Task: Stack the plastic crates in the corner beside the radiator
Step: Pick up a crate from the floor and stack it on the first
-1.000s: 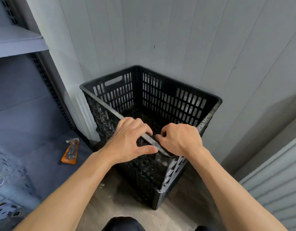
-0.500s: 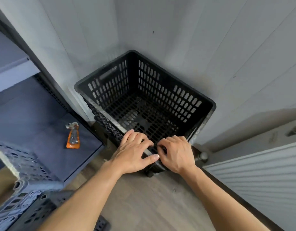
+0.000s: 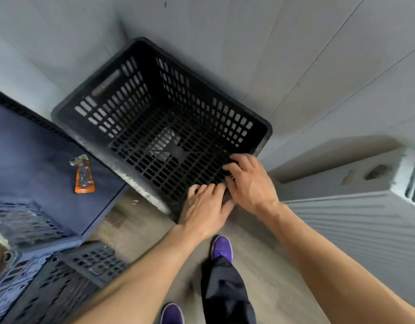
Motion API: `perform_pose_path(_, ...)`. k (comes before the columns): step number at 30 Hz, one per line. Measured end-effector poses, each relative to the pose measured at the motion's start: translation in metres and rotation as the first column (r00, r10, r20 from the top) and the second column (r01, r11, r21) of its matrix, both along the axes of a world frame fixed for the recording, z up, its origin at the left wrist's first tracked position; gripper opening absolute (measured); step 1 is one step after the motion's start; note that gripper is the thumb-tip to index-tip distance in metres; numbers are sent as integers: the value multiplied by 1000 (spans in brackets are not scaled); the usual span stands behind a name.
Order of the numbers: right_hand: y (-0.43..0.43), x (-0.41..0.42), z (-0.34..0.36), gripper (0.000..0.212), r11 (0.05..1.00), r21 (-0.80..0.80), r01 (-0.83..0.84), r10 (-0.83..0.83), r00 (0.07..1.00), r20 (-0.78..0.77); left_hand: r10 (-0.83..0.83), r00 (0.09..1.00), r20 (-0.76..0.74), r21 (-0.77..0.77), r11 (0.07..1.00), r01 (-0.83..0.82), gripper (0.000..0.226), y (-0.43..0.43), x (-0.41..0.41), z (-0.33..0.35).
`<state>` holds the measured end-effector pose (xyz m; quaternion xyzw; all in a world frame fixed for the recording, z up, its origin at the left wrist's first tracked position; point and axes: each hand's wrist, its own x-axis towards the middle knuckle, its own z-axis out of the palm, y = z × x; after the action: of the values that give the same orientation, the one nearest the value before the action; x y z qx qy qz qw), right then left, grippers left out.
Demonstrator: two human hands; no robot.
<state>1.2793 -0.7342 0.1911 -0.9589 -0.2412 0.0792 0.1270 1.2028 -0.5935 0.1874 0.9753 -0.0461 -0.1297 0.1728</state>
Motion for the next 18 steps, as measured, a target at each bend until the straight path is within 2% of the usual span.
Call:
perform_pose_path(4, -26, 59, 6, 53, 995, -88, -41, 32, 993, -110, 139, 989, -59, -91, 985, -144, 50, -44, 42, -9)
perform_pose_path(7, -32, 85, 3, 51, 980, -134, -145, 118, 975, -191, 259, 960, -107, -62, 962, -266, 51, -57, 58, -19)
perform_pose_path(11, -34, 88, -1, 51, 978, -68, -199, 180, 957, -226, 262, 965, 17, 40, 964, -262, 45, -58, 56, -20)
perform_pose_path(18, -34, 92, -2, 53, 979, -59, -198, 178, 954, -242, 266, 964, 12, 23, 964, -266, 46, -57, 60, -17)
